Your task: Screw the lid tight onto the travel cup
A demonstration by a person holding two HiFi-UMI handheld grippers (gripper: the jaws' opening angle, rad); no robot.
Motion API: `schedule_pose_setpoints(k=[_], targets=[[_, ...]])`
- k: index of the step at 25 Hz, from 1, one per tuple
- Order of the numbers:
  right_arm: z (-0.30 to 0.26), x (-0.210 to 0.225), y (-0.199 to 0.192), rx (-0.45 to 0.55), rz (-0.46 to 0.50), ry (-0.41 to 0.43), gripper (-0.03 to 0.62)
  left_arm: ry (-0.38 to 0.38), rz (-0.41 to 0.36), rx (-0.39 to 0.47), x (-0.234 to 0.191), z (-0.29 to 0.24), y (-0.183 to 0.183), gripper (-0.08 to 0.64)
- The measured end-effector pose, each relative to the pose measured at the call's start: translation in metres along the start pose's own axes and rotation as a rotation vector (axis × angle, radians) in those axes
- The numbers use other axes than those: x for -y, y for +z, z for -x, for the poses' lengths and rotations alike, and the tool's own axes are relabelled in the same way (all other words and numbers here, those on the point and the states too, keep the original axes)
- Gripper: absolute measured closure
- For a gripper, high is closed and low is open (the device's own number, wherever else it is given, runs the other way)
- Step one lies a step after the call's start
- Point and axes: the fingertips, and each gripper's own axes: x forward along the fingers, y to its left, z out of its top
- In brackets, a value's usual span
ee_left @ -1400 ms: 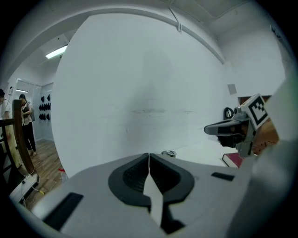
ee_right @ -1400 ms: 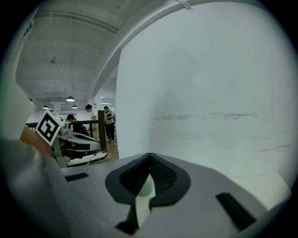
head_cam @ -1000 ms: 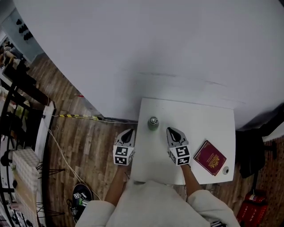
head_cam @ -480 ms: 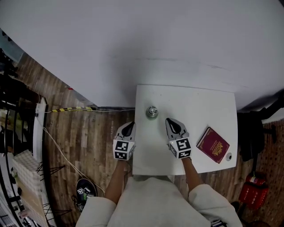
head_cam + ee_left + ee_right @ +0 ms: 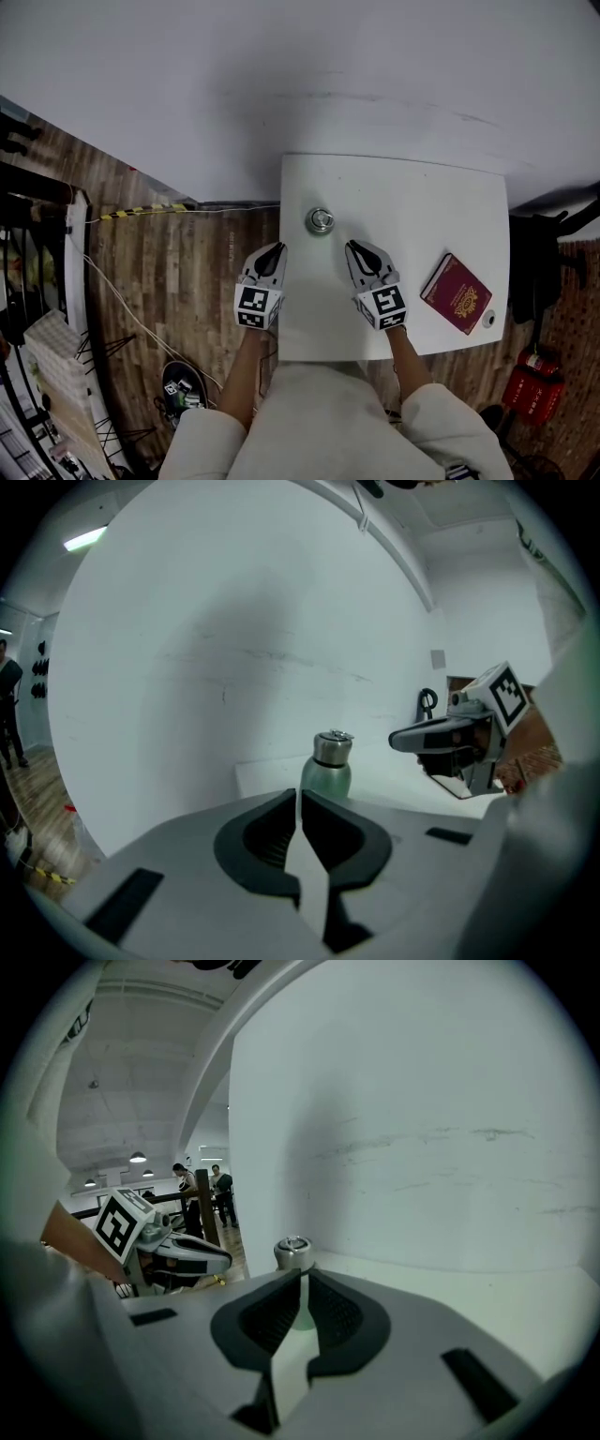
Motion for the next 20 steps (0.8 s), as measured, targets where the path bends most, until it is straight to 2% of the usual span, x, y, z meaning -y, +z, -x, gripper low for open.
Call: schedule_pose_setpoints(k=[1,4,6,7,10,13,20], targets=[[-0.002,-0.001,-0.001,0.002,-0.006,0.016,0.576,-0.012,-0.003,0.003,0.001,-0.003,-0.002,0.549],[-0.010,-0.006,-0.005,0.006,-0.005,0.071,0.421,-0.054,0.004,0.015,0.003,-0.012,-0.007,0.528],[-0.018,-0.009,-0.008,-0.002,0.011,0.101,0.328,-0.092,0.013,0.009,0.005,-0.019,-0.012,0.403],[-0.021,-0.010,-0.009,-0.009,0.017,0.113,0.316,-0.113,0.015,0.005,0.006,-0.023,-0.015,0.336],[-0.028,-0.012,-0.014,-0.021,0.028,0.132,0.259,-0.167,-0.007,-0.009,0.011,-0.034,-0.023,0.263],[-0.033,-0.012,-0.018,-0.030,0.033,0.148,0.215,-0.206,-0.037,-0.015,0.016,-0.043,-0.030,0.238],[-0.050,-0.010,-0.011,-0.023,0.058,0.153,0.210,-0.238,-0.076,-0.022,0.024,-0.065,-0.032,0.229]])
